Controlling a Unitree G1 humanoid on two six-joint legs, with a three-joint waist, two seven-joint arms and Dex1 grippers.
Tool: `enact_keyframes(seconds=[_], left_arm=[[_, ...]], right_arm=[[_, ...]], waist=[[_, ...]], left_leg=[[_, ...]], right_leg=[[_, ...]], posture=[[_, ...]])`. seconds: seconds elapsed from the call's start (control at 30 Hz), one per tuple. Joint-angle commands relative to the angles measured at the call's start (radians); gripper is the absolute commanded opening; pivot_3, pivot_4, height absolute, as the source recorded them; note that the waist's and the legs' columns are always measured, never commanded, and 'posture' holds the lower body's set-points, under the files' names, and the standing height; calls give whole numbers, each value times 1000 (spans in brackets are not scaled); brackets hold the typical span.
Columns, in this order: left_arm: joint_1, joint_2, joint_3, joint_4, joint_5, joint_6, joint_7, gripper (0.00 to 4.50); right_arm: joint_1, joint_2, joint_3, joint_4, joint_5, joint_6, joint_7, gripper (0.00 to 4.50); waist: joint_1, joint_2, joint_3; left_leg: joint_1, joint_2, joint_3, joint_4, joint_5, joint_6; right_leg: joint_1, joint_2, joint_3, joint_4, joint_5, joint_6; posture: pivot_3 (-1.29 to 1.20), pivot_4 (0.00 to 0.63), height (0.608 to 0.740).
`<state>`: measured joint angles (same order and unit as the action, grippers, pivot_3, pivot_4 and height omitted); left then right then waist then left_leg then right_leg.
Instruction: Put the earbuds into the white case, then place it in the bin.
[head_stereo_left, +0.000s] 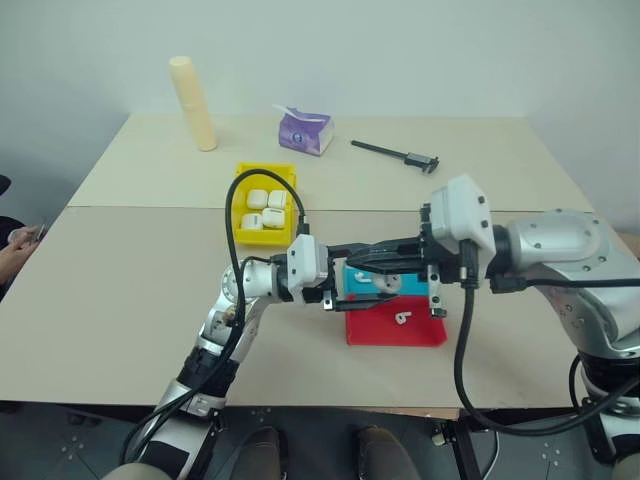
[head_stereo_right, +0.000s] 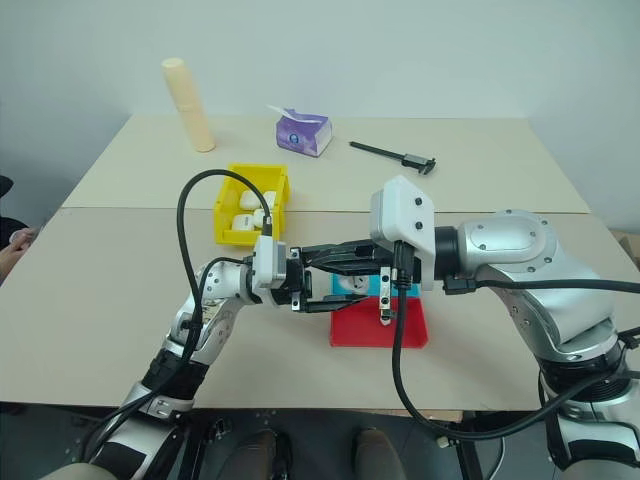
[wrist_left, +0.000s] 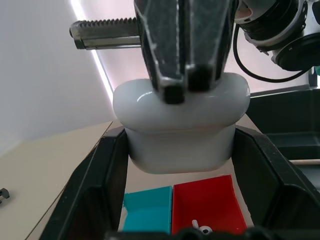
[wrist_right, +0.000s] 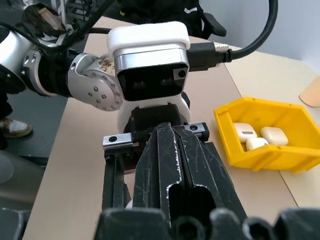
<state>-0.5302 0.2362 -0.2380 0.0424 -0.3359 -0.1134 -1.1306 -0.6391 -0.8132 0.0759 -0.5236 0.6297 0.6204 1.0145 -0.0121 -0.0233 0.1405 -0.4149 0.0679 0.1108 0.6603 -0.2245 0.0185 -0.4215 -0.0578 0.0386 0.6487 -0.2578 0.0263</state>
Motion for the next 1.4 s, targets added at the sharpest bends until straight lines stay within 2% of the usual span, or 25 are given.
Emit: enact_keyframes(seconds=[0.03, 0.27, 0.43, 0.6, 0.7, 0.8, 0.87, 1.03, 1.1, 1.2, 1.3, 1.33, 1.4], left_arm=[[0, 1, 16, -64, -26, -24, 0, 2788], [-19, 11, 24, -38, -25, -40, -9, 2788], [-19, 8, 36, -37, -30, -41, -2, 2788], [-4, 6, 81, -40, -22, -34, 66, 2788], [-28, -9, 161, -47, 7, -19, 224, 2788], [-102, -47, 235, -12, 111, 2, 486, 2788], [-156, -40, 270, 16, 192, 134, 659, 2788], [-233, -34, 276, 202, 366, 200, 930, 2788], [-268, -18, 277, 286, 405, 256, 991, 2788], [-302, -7, 293, 411, 413, 181, 1035, 2788], [-323, 13, 276, 491, 416, 136, 1003, 2788], [-329, 17, 270, 501, 410, 133, 983, 3524], [-353, 6, 280, 534, 398, 118, 993, 4132]], right_arm=[[15, -40, 13, -13, -71, -42, 20, 15], [48, -89, -2, 7, -116, -91, 59, 15], [58, -85, -40, -4, -97, -108, 58, 15], [48, -17, -185, -4, 59, -69, -9, 15], [98, -13, -232, -6, 42, -61, -75, 15], [173, -7, -263, -12, 43, -54, -116, 15], [228, -3, -254, -15, 17, -63, -135, 15], [281, -1, -206, -10, -27, -85, -133, 15], [277, -1, -187, 3, -45, -85, -133, 15], [268, 3, -170, 20, -62, -79, -141, 15], [271, 2, -159, 16, -75, -81, -138, 15], [273, 1, -159, 10, -73, -81, -135, 0], [274, 0, -161, 3, -67, -78, -134, 0]], waist=[[0, 0, 0], [1, 0, 0], [1, 0, 0], [1, 0, 0], [2, 0, 0], [8, -1, 0], [14, -1, 0], [13, -1, 0], [13, -1, 0], [13, -1, 0], [18, -1, 0], [19, -1, 0], [22, -1, 0]], left_leg=[[0, 0, 0, 0, 0, 0], [0, 0, 0, 0, 0, 0], [0, 0, 0, 0, 0, 0], [0, 0, 0, 0, 0, 0], [0, 0, 0, 0, 0, 0], [0, -1, -1, 0, 0, 0], [0, -1, -1, 0, 0, 0], [1, -1, 0, 0, 0, 0], [1, -1, 0, 0, 0, 0], [0, -1, 0, 0, 0, 0], [-1, -1, 2, 0, 0, 0], [-1, -1, 3, 0, 0, 0], [-1, -1, 5, 0, 0, 0]], right_leg=[[0, 0, 0, 0, 0, 0], [0, 0, 0, 0, 0, 0], [0, 0, 0, 0, 0, 0], [1, 0, 0, 0, 0, 0], [1, 0, 0, 0, 0, 0], [1, -1, 0, 0, 1, 1], [2, -1, 0, 0, 1, 1], [2, -1, 1, -1, 1, 2], [1, 0, 0, 0, 1, 1], [0, 0, 0, -1, 1, 1], [0, -1, 0, -1, 1, 1], [0, -1, 0, -2, 1, 1], [0, -1, -1, -2, 1, 1]], posture=[[0, 150, 740], [0, 150, 740], [0, 150, 740], [0, 150, 740], [0, 150, 740], [0, 150, 740], [0, 150, 740], [0, 150, 740], [0, 150, 740], [0, 150, 740], [0, 150, 740], [0, 150, 740], [0, 150, 740]])
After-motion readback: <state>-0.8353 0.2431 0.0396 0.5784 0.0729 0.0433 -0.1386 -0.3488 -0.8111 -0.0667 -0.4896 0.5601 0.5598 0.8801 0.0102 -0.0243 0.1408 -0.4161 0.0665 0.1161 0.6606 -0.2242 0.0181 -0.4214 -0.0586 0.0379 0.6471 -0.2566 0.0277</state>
